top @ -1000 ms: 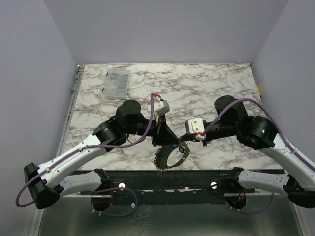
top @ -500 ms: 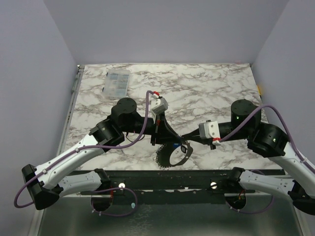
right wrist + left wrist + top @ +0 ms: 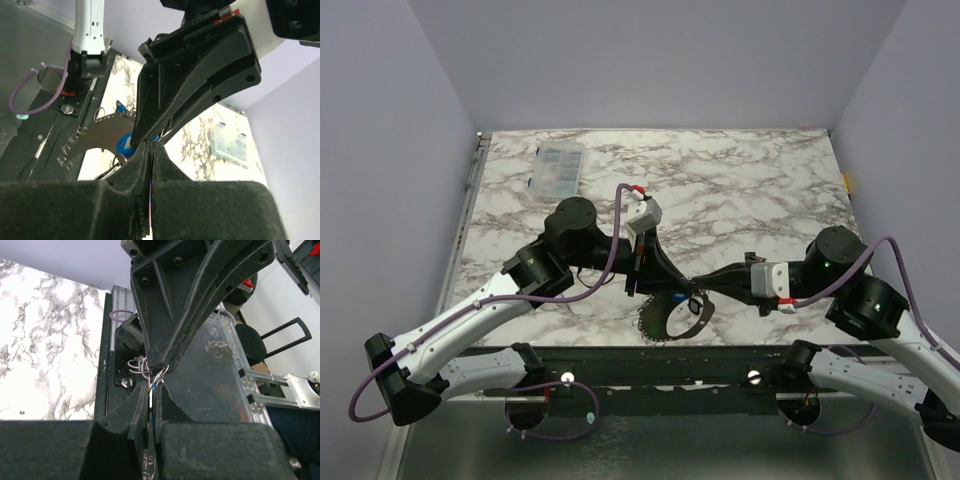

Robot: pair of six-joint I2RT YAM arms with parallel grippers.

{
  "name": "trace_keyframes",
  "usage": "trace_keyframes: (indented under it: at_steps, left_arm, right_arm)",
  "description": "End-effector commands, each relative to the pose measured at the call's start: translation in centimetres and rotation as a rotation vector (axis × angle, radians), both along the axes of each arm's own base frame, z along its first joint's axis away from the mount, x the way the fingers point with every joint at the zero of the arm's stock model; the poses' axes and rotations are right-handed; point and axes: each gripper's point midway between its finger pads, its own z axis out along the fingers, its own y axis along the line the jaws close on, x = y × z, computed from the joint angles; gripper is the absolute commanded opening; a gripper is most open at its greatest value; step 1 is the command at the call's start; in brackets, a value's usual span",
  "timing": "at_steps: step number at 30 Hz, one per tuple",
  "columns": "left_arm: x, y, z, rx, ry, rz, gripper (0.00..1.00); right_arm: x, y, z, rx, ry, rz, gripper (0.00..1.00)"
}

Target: Put the keys on the keyring

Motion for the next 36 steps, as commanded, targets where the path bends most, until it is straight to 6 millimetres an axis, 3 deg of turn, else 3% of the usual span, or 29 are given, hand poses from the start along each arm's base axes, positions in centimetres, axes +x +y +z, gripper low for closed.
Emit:
trace_keyframes:
  at_steps: [1,10,15,18,29,33,35,36]
  left_arm:
    - [-0.3,0.4,0.7,-0.003,0.004,-0.017,0.00]
    - [-0.8,0.6,4.5,-0.108,-0.071,-0.034,0.00]
    - [-0.7,0.6,4.8,-0.131,-0.095,-0.032,0.00]
    - [-0.7,0.4,4.4,-0.125,-0.083,-0.036,0.00]
    - [-1.1,0.4,6.0,-0.201,-0.100,-0.058,0.00]
    - [-0.5,0.2,6.4,-0.211,-0.110,-0.027,0.00]
    - [-0.2,0.2,6.4,-0.212,-0.112,-0.008,0.00]
    - [0.0,0.3,6.4,-0.214,-0.115,0.003,0.00]
  right_arm:
    - [-1.3,-1.0,6.2,0.265,-0.129,0.017,0.01]
    - [-1.1,-2.2,10.0,0.590,-0.204,-0.023,0.01]
    - [-1.4,-3.2,12.1,0.802,-0.166,-0.002,0.01]
    - [-1.5,-3.3,12.3,0.876,-0.116,0.030,0.01]
    - [-1.7,-3.6,12.3,0.970,-0.044,0.078,0.01]
    - [-1.1,-4.1,13.3,0.995,-0.006,0.044,0.01]
    - [-0.8,-4.9,13.8,1.012,0.013,0.004,0.12]
    - [-0.5,-5.4,14.1,1.011,0.005,-0.035,0.26]
